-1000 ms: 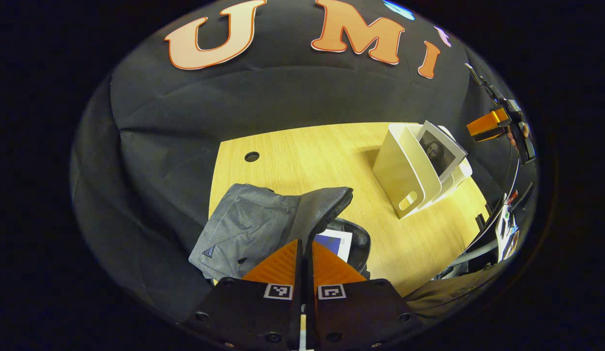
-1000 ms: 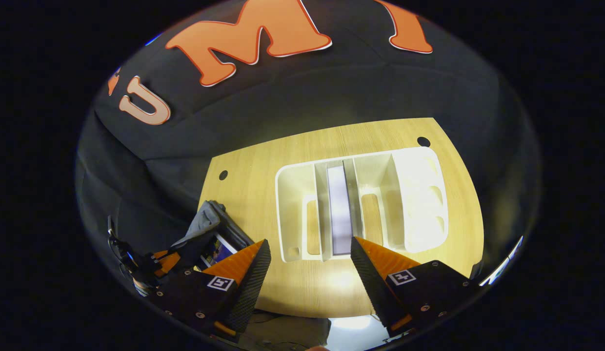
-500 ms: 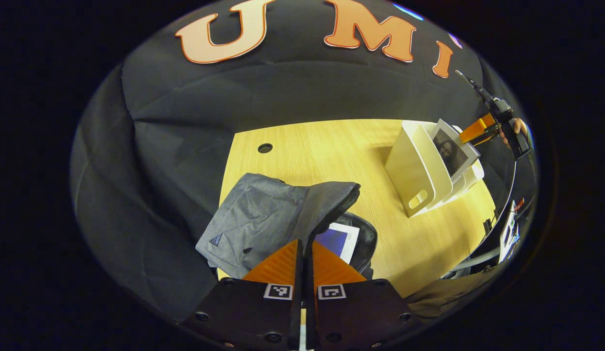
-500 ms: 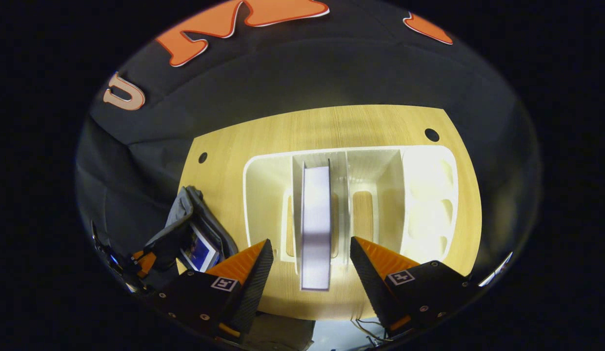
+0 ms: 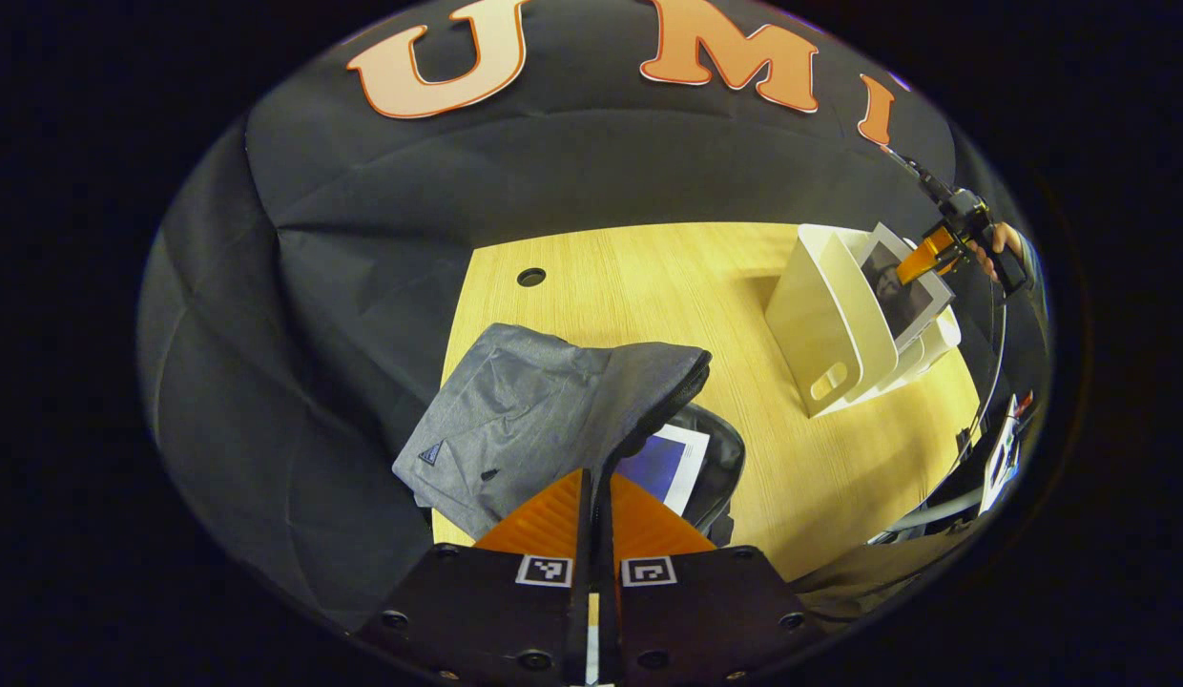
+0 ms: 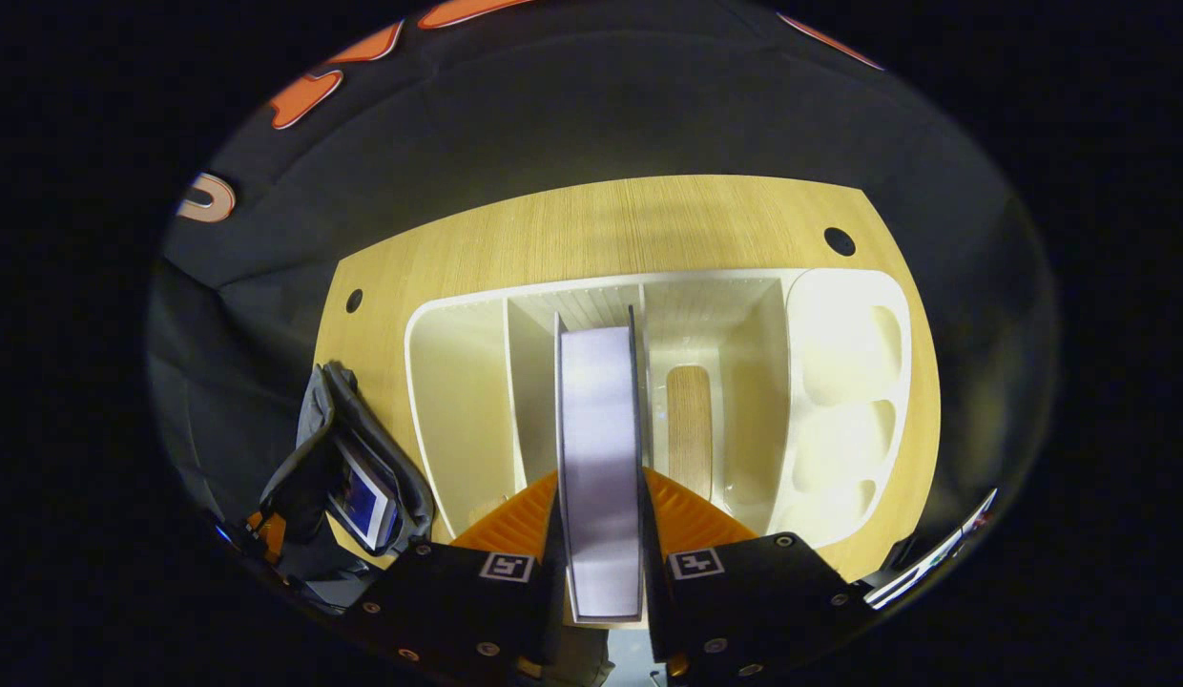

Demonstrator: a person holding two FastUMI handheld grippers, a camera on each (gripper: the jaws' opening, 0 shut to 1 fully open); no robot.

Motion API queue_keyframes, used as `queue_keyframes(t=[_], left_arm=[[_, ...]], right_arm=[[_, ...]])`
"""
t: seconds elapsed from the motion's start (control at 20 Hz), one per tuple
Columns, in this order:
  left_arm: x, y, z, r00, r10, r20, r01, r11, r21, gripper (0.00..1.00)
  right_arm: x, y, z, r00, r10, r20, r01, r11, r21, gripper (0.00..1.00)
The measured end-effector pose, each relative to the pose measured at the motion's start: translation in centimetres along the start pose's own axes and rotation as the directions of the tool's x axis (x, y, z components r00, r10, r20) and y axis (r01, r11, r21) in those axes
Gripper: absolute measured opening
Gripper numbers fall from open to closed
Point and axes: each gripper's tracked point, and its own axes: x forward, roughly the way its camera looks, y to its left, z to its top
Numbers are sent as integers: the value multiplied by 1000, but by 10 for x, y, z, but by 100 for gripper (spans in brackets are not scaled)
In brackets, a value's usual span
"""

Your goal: Open the schoolbag, grab two books from the bookshelf and put them into the schoolbag.

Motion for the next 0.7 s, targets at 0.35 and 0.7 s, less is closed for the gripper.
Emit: queue_keyframes(t=[0.35,0.7], left_arm=[[3,0,3,1000,-23,8,23,1000,10,5],[14,1,-2,988,-154,-4,153,984,92,5]], right_arm=[[-31,-3,-8,998,-3,61,0,999,39,33],[-76,8,-44,988,-39,146,20,991,130,33]])
